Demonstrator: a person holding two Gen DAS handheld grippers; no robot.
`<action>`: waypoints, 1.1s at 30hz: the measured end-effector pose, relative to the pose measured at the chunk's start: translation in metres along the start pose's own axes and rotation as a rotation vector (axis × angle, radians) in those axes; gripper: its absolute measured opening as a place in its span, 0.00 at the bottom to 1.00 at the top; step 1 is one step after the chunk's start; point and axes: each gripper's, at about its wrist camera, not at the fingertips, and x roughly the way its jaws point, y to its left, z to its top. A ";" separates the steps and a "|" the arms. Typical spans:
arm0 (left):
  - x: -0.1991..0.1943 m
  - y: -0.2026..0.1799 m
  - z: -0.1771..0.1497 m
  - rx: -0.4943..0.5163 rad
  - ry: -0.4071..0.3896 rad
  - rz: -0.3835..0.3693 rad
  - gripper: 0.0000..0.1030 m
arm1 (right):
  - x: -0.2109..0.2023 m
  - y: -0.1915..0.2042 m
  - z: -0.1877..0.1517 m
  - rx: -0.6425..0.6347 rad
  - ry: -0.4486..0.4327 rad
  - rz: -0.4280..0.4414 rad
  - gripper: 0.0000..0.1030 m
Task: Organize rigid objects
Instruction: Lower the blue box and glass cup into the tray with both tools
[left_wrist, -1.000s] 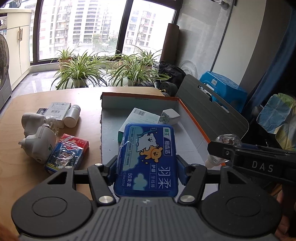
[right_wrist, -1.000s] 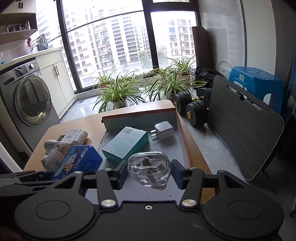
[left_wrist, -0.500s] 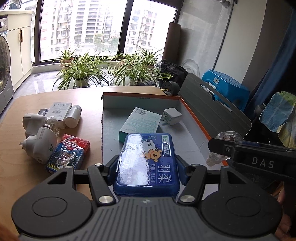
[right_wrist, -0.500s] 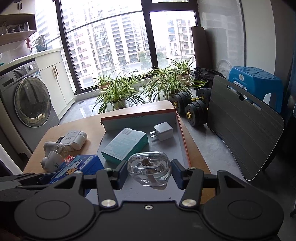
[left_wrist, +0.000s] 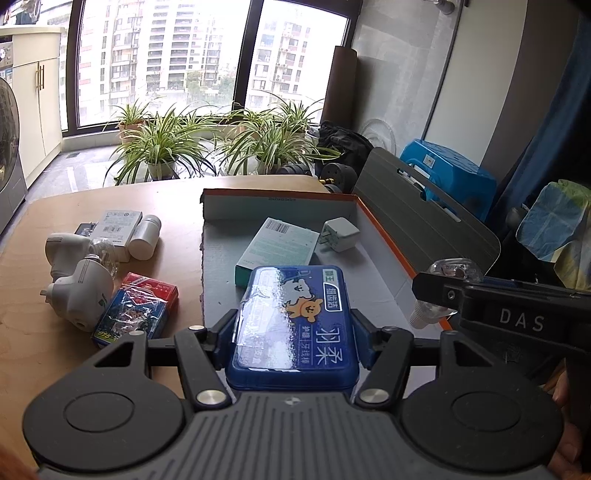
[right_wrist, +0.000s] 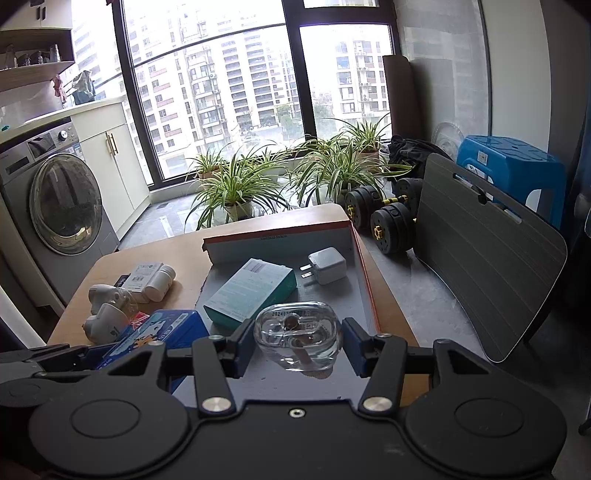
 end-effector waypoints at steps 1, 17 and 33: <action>0.000 0.000 0.000 0.001 0.002 -0.002 0.61 | 0.001 0.000 0.000 0.000 0.000 0.000 0.60; 0.002 -0.002 -0.001 0.005 0.005 -0.003 0.61 | 0.001 0.001 0.002 0.001 0.003 0.001 0.60; 0.008 -0.003 -0.003 0.005 0.013 -0.009 0.61 | 0.006 0.001 0.005 0.006 0.007 -0.002 0.60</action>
